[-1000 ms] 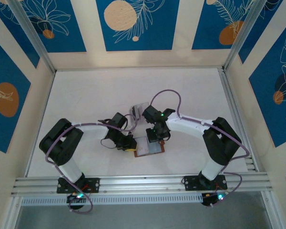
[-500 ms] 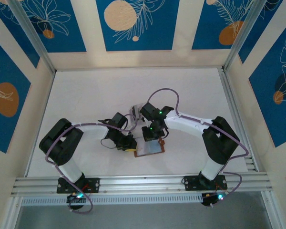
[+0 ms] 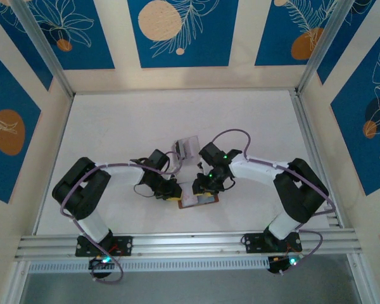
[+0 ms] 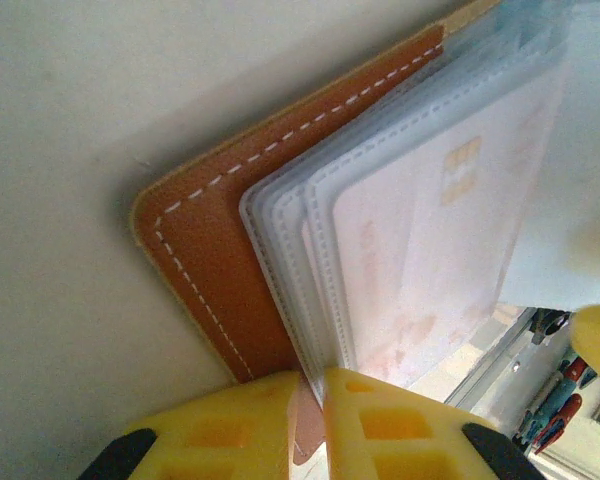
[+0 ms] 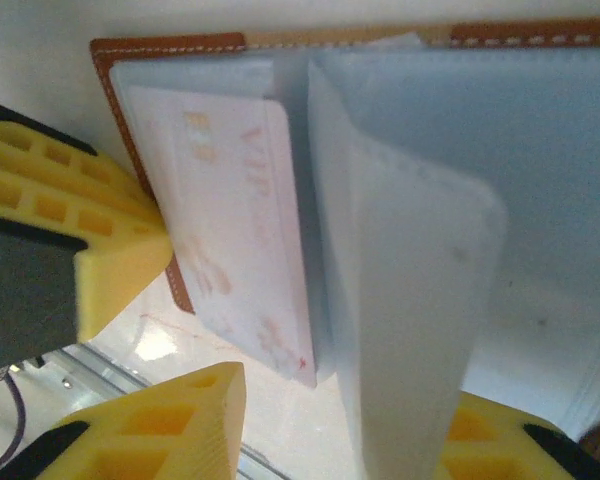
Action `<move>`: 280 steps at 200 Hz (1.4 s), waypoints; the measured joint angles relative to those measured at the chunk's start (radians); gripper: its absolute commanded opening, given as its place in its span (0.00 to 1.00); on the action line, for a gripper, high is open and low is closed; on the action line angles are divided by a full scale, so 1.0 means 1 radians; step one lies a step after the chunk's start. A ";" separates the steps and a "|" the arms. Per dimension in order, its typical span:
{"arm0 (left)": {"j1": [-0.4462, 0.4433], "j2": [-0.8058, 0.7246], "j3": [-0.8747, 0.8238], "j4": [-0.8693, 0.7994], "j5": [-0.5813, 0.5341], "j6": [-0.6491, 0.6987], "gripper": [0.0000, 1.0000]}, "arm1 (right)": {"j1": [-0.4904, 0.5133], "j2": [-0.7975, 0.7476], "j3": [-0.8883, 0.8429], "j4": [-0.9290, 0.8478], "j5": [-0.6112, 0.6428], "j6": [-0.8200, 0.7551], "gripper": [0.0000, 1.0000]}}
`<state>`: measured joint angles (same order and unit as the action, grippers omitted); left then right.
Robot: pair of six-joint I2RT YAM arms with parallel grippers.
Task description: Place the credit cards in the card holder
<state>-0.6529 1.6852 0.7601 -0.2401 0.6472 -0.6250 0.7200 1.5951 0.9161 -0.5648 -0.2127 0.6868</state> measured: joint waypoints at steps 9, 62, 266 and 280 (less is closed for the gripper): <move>0.000 0.000 0.000 0.000 0.000 0.000 0.16 | 0.000 -0.014 0.000 -0.002 0.005 0.003 0.28; 0.000 0.000 0.000 0.002 0.000 0.000 0.16 | 0.013 -0.007 0.046 -0.049 0.090 -0.002 0.01; 0.034 -0.110 -0.024 -0.060 -0.053 -0.011 0.25 | 0.082 0.189 0.156 0.033 -0.012 0.002 0.41; 0.050 -0.142 -0.035 -0.062 -0.053 -0.016 0.26 | 0.077 0.189 0.156 0.045 -0.031 0.002 0.44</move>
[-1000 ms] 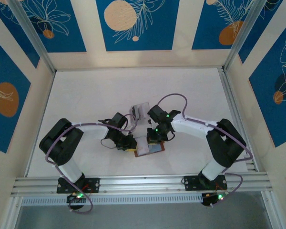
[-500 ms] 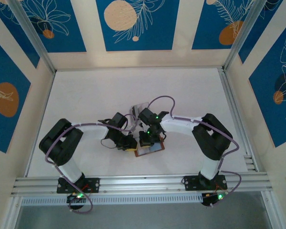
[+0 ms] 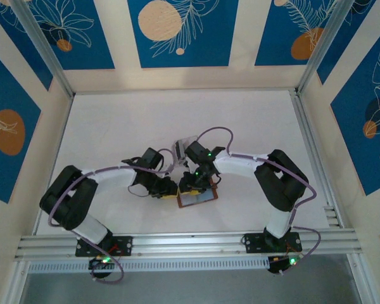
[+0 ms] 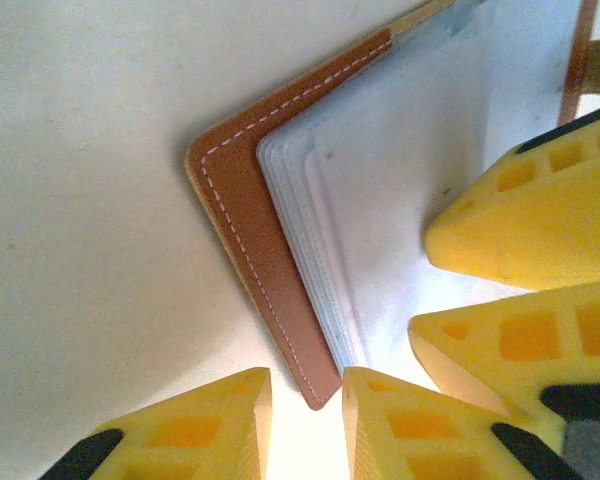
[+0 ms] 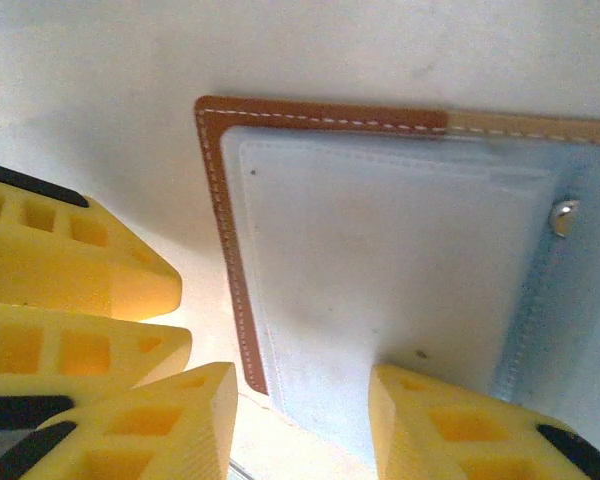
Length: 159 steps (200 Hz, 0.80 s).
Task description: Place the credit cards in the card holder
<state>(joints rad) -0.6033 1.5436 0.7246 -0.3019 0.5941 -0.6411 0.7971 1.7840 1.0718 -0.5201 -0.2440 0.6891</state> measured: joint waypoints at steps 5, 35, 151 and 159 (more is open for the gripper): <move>0.005 -0.011 -0.003 -0.001 0.000 -0.004 0.26 | -0.001 0.000 0.000 0.004 -0.005 0.000 0.44; 0.050 -0.064 -0.016 -0.006 0.006 -0.004 0.27 | -0.003 0.000 0.006 0.014 -0.047 -0.005 0.48; 0.222 -0.144 0.131 -0.135 0.032 0.035 0.31 | -0.224 -0.048 0.304 -0.210 0.032 -0.176 0.30; 0.223 -0.122 0.154 -0.131 0.034 0.034 0.31 | -0.247 -0.028 0.346 -0.227 0.043 -0.194 0.26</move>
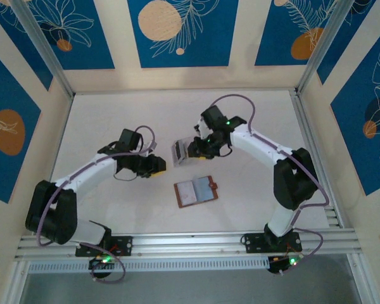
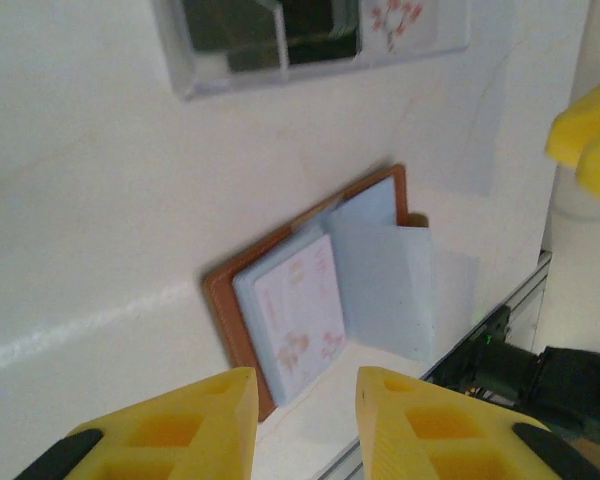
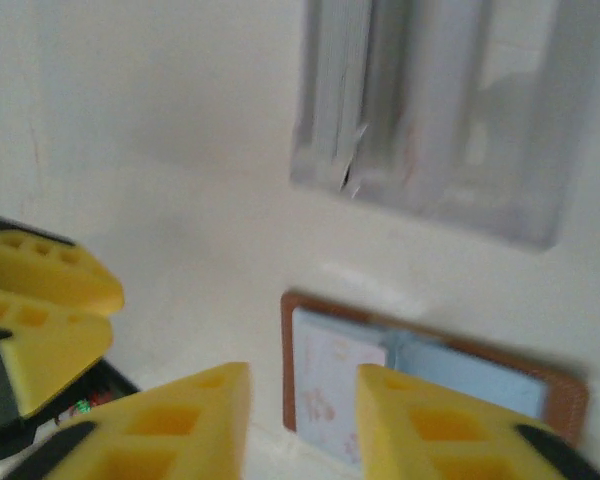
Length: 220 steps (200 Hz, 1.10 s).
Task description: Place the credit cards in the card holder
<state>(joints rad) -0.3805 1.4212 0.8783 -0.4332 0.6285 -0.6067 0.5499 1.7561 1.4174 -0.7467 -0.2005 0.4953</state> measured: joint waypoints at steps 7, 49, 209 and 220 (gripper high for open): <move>0.000 0.021 0.018 0.005 0.003 -0.001 0.31 | -0.015 0.018 0.029 -0.005 0.009 -0.007 0.24; 0.000 0.105 0.067 0.018 0.012 -0.003 0.31 | -0.035 0.034 -0.038 0.002 0.047 -0.020 0.33; -0.101 0.132 -0.069 0.093 0.045 -0.012 0.30 | 0.095 -0.179 -0.495 0.025 0.000 0.074 0.46; -0.124 0.135 -0.081 0.108 0.045 -0.019 0.30 | 0.099 -0.166 -0.495 0.036 -0.007 0.074 0.46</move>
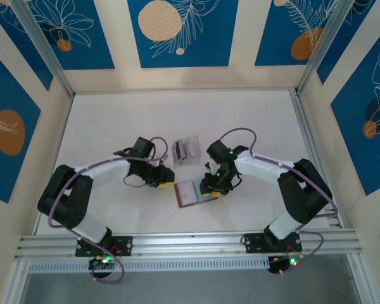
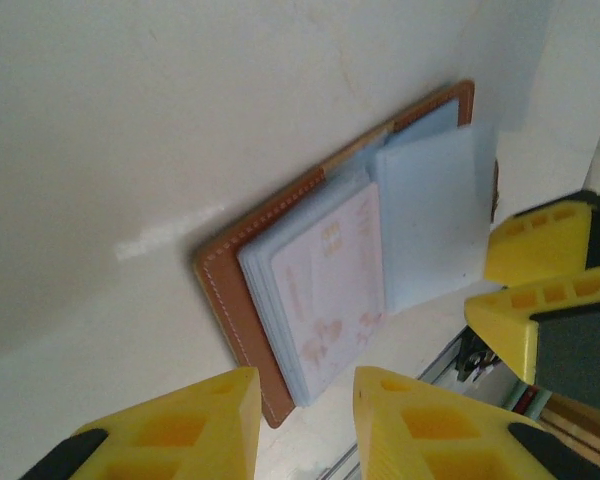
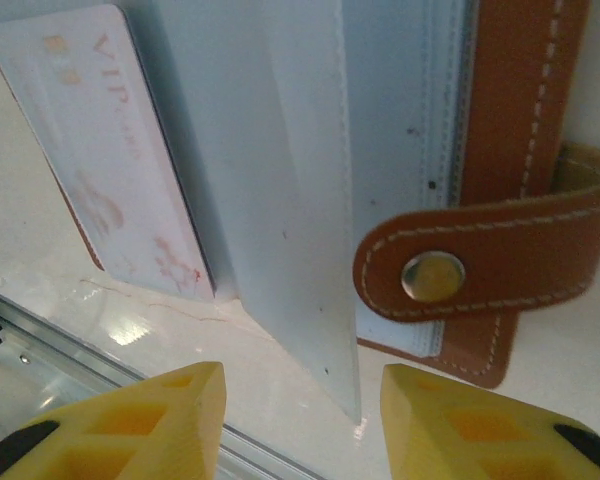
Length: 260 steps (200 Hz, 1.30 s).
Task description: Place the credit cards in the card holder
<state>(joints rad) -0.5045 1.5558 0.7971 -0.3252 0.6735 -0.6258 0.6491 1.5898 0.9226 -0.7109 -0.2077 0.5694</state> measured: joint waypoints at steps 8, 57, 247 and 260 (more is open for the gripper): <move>-0.014 0.007 -0.009 0.012 0.000 -0.004 0.30 | 0.004 0.006 0.000 0.009 -0.006 0.000 0.45; -0.048 0.057 -0.066 0.064 -0.002 -0.030 0.29 | 0.017 0.049 0.055 0.064 -0.054 0.007 0.42; -0.026 0.130 -0.083 0.119 0.060 -0.076 0.28 | 0.119 0.227 0.132 0.240 -0.163 0.060 0.53; -0.026 0.130 -0.082 0.119 0.061 -0.076 0.28 | 0.120 0.227 0.132 0.252 -0.177 0.068 0.55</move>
<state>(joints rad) -0.5301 1.6863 0.7147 -0.2062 0.7349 -0.7017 0.7692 1.8172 1.0546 -0.4587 -0.3851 0.6369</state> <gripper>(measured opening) 0.280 0.538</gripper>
